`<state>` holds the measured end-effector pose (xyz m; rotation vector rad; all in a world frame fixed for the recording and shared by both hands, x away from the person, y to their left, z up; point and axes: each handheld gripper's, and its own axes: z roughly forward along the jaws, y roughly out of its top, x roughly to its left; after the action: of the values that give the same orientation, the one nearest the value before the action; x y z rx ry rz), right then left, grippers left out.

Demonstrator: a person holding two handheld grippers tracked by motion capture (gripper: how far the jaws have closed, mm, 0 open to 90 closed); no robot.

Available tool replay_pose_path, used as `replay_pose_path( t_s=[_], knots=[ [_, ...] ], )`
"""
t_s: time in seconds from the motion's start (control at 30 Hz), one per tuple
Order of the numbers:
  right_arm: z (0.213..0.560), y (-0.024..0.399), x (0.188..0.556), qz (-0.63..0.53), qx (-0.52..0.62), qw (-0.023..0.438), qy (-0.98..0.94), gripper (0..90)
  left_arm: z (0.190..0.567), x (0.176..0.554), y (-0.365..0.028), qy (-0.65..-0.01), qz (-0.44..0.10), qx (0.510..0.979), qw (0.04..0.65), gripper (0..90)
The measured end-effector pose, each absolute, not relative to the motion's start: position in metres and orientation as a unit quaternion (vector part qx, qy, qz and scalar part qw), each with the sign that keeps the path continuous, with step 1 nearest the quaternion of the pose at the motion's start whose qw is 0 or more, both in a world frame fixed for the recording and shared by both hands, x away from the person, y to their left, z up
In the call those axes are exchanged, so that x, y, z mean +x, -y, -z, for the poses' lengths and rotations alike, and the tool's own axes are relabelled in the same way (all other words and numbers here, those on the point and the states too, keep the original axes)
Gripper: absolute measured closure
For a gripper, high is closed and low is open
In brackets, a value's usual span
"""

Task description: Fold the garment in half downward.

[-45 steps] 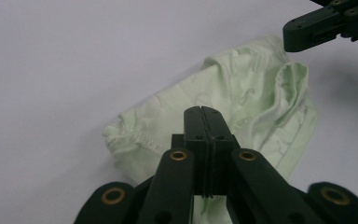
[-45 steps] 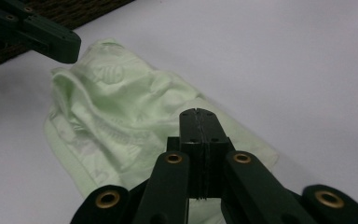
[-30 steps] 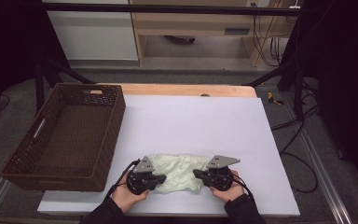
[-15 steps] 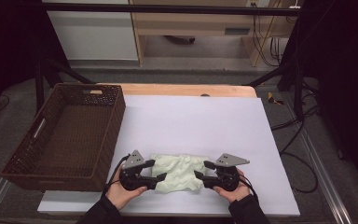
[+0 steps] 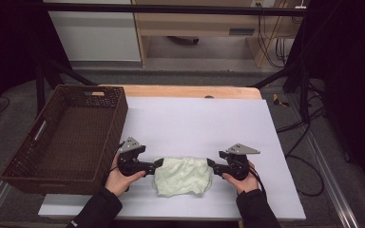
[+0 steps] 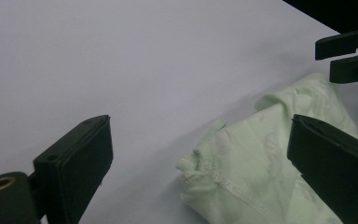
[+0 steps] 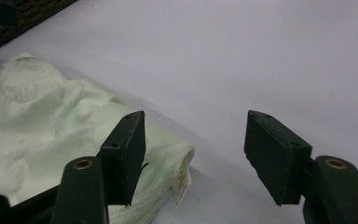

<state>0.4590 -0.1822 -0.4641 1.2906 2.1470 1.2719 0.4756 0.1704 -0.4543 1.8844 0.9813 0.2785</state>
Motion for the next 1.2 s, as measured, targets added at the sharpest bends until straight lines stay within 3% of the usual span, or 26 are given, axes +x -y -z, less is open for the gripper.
replay_pose_path(
  t_s=[0.57, 0.87, 1.0, 1.2],
  knots=[
    [0.488, 0.171, 0.469, -0.412, 0.459, 0.154, -0.772, 52.6, 0.483, 0.488, -0.161, -0.403, -0.104, 0.802, 0.429, 47.4],
    [0.489, 0.163, 0.466, -0.406, 0.448, 0.159, -0.781, 69.4, 0.485, 0.485, -0.155, -0.4, -0.087, 0.808, 0.423, 69.1],
    [0.488, 0.161, 0.466, -0.41, 0.453, 0.146, -0.778, 79.7, 0.485, 0.484, -0.154, -0.404, -0.092, 0.807, 0.42, 74.2],
    [0.487, 0.163, 0.466, -0.411, 0.461, 0.141, -0.773, 84.4, 0.482, 0.481, -0.157, -0.417, -0.106, 0.8, 0.419, 78.3]
  ],
)
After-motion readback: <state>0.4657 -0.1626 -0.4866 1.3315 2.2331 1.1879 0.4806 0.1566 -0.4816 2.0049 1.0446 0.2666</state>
